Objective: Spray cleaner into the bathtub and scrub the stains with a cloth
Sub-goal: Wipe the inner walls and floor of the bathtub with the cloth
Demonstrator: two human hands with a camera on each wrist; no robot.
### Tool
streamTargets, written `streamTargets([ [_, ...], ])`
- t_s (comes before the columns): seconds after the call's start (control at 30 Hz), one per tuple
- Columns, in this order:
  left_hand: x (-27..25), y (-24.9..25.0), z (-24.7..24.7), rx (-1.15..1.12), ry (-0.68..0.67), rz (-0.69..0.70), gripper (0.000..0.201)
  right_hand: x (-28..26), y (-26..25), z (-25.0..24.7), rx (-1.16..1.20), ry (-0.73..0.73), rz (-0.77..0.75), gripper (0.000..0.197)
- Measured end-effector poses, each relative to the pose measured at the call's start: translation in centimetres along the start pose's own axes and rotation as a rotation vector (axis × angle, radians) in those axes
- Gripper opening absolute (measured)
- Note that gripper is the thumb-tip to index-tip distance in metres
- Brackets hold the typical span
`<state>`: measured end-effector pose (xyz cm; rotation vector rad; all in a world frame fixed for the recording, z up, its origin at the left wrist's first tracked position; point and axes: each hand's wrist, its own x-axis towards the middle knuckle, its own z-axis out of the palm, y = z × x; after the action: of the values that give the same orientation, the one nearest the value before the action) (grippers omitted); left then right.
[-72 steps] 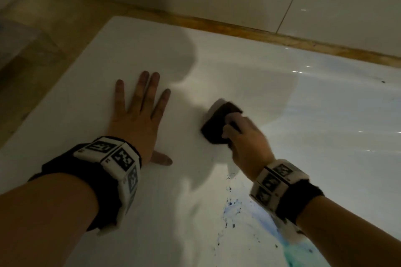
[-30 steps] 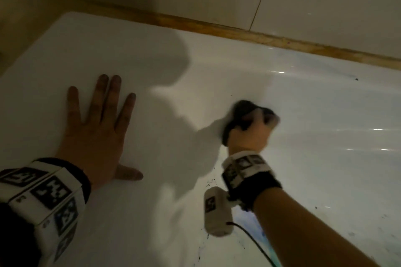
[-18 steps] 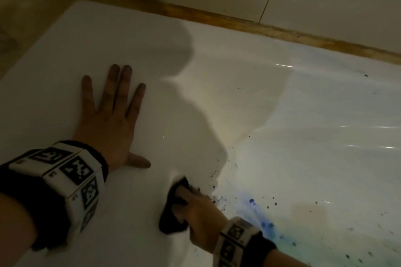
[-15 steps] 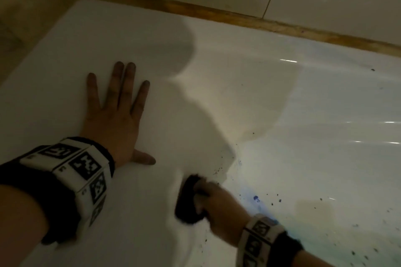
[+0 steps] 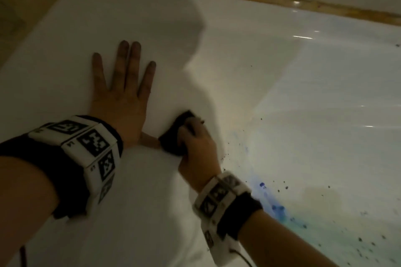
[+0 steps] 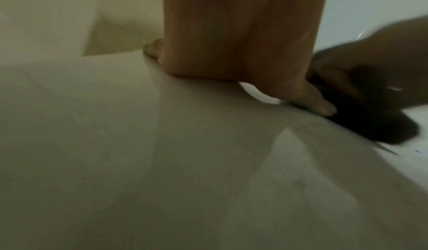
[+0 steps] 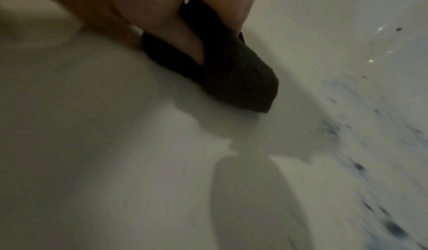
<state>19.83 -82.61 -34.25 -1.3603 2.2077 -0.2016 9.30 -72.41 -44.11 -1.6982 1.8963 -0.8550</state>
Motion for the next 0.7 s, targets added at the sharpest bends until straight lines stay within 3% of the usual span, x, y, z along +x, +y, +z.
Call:
streamTargets([
  [0.17,0.0,0.5,-0.7,0.1,-0.058,-0.05,0.147,-6.1,1.5,-0.6,-0.009,-0.43,-0.024,0.037],
  [0.23,-0.4,0.8,-1.3,0.123,-0.072,-0.068,0.148,-7.0,2.3,-1.8,0.125,-0.332,0.07,0.029],
  [0.33,-1.4,1.8,-1.2,0.041,-0.112,-0.097,0.137,-8.5,3.3,-5.2,0.541,0.095,0.336,0.021],
  [0.4,-2.9,3.7,-1.2,-0.221,-0.105,-0.038,0.103,-9.9,4.8,-7.3,0.769,0.185,0.515,0.047],
  [0.43,-3.9,5.2,-1.0,-0.455,-0.112,0.013,0.08,-10.6,5.6,-8.2,0.803,0.177,0.56,0.057],
  [0.5,-7.1,9.0,-0.8,-0.955,-0.247,0.071,0.047,-11.7,6.8,-9.8,0.786,0.148,0.565,0.06],
  [0.6,-10.9,14.8,0.0,-1.315,-0.422,0.1,0.036,-13.3,7.5,-11.3,0.724,0.072,0.505,0.055],
  [0.7,-13.0,18.9,1.4,-1.51,-0.378,-0.03,0.025,-15.1,8.0,-12.3,0.662,-0.008,0.471,0.054],
])
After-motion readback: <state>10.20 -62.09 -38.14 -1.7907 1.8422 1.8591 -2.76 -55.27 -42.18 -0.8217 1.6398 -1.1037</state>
